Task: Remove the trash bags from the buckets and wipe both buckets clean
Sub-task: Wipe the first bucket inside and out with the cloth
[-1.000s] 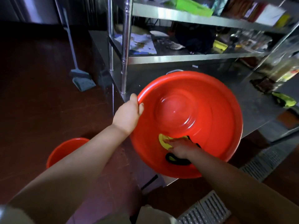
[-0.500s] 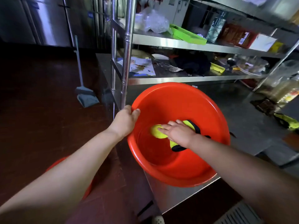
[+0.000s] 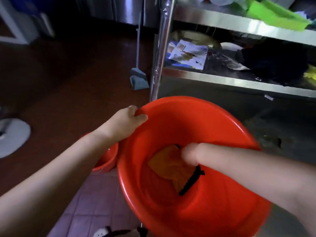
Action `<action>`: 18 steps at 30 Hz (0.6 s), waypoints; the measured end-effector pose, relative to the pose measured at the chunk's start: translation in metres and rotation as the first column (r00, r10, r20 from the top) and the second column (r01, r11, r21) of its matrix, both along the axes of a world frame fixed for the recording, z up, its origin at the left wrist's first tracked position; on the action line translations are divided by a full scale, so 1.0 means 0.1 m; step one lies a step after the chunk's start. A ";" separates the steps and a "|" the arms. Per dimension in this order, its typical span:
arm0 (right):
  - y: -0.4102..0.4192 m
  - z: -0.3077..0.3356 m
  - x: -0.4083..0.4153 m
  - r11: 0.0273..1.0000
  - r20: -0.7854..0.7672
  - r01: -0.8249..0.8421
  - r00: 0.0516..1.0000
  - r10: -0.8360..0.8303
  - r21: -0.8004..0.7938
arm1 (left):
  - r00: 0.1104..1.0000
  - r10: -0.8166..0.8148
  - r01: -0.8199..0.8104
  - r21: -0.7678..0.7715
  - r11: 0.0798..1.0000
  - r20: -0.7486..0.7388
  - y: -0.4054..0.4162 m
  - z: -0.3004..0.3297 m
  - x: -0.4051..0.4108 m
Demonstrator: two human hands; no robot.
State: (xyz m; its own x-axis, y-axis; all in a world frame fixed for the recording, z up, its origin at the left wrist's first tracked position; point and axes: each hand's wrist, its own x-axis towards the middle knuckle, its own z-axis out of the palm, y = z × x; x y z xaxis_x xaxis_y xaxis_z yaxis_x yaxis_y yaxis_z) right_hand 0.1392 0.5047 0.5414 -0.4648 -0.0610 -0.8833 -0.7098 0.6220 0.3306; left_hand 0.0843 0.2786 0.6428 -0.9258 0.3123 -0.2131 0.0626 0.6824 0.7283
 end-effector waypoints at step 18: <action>0.04 -1.24 0.69 0.650 -0.680 -0.613 0.707 0.197 -0.449 | 0.998 0.059 -0.063 0.400 0.914 0.022 0.05 -0.03 0.21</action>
